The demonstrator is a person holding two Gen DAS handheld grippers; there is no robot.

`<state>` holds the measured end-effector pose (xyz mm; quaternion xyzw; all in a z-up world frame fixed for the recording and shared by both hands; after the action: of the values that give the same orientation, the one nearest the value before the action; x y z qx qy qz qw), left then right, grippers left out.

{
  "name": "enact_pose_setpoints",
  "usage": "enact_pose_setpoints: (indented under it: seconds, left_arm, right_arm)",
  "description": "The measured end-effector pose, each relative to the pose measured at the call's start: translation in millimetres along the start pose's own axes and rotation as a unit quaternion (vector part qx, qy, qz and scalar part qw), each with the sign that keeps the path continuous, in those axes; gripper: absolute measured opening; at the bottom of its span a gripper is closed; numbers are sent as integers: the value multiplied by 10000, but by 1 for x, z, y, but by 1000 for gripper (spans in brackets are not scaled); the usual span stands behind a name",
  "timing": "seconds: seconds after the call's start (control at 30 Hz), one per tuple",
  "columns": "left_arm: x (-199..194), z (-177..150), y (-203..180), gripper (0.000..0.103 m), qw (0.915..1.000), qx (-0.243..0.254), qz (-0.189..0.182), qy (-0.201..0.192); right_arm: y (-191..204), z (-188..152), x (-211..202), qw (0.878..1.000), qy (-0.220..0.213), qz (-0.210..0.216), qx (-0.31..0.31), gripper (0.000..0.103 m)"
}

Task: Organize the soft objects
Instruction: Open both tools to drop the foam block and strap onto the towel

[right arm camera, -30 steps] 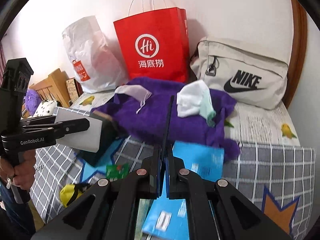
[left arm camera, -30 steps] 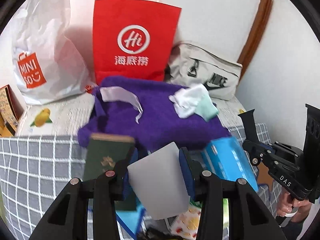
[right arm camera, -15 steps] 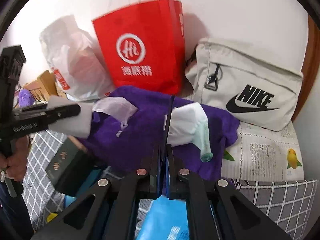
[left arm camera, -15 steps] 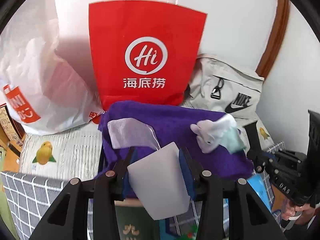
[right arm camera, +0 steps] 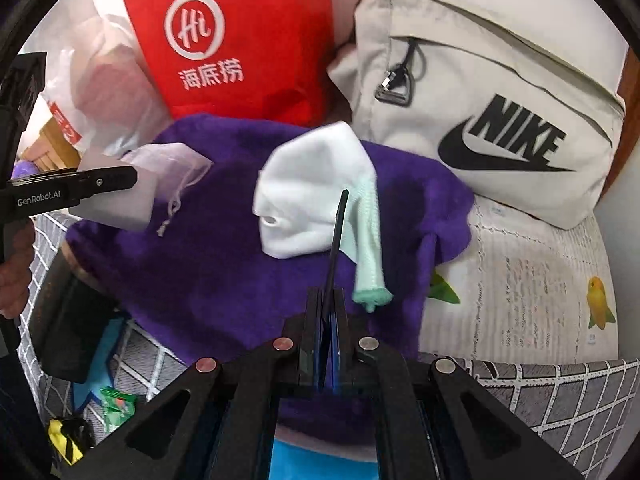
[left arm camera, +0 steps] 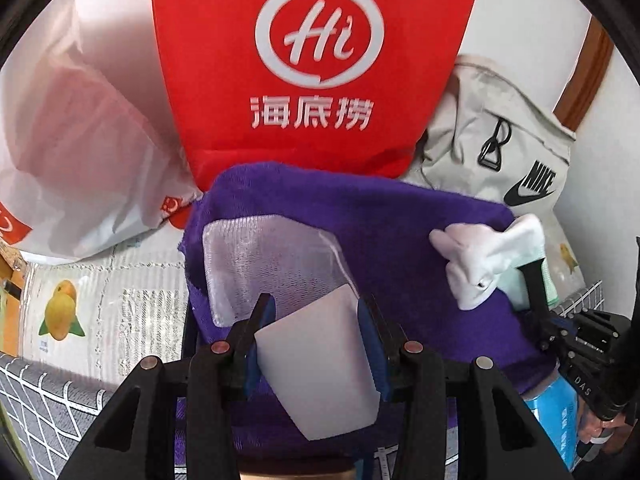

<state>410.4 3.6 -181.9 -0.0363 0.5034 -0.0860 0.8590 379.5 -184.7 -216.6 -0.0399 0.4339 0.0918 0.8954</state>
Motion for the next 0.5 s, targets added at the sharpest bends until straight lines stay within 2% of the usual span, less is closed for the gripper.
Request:
enact_pose_setpoints:
  seconds: [0.5]
  left_arm:
    - [13,-6,4,44,9997,0,85,232]
  right_arm:
    - [-1,-1,8,9999,108,-15,10,5]
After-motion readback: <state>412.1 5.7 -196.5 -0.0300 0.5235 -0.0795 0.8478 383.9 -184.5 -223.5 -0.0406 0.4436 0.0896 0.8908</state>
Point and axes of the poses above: each gripper's, at about its wrist camera, not at the fingertips, and x roughly the way its jaws point, y to its left, z to its top, the point moved 10 cm from there along x, roughly the way its jaws point, and after that the axes turned 2 degrees about -z, right-handed, at the moved point
